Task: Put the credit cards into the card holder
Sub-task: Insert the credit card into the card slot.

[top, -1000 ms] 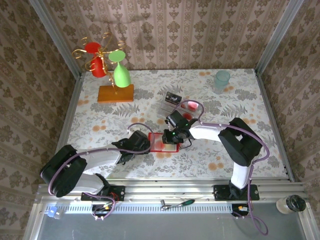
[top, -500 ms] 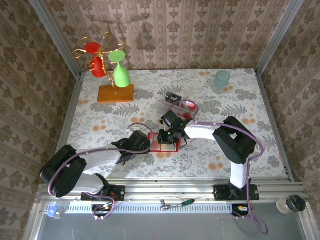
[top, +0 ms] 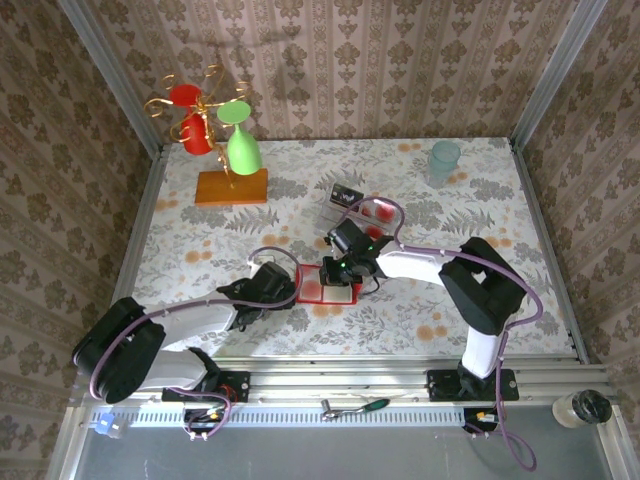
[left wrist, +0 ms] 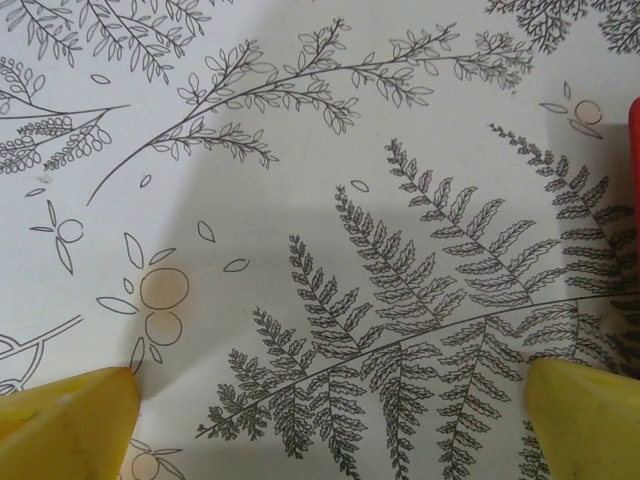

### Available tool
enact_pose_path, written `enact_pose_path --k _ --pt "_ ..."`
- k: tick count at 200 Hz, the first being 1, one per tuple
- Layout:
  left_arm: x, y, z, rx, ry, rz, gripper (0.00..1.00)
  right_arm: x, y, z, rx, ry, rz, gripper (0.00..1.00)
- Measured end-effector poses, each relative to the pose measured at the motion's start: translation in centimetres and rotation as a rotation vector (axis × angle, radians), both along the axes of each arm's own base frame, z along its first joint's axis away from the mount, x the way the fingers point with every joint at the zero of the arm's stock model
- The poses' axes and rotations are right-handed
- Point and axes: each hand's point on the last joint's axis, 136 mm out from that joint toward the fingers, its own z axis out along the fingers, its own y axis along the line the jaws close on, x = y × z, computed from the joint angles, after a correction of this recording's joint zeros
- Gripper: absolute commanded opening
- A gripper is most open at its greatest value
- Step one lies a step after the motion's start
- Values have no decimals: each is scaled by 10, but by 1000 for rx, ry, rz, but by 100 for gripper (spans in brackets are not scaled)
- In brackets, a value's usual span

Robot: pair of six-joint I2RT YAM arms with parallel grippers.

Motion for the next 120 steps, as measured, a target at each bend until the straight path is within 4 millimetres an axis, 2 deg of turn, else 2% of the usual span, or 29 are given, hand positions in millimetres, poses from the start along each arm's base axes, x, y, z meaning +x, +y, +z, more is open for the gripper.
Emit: enact_pose_path --k 120 --pt "1 0 -2 8 -3 4 100 0 4 -17 -3 25 -4 8"
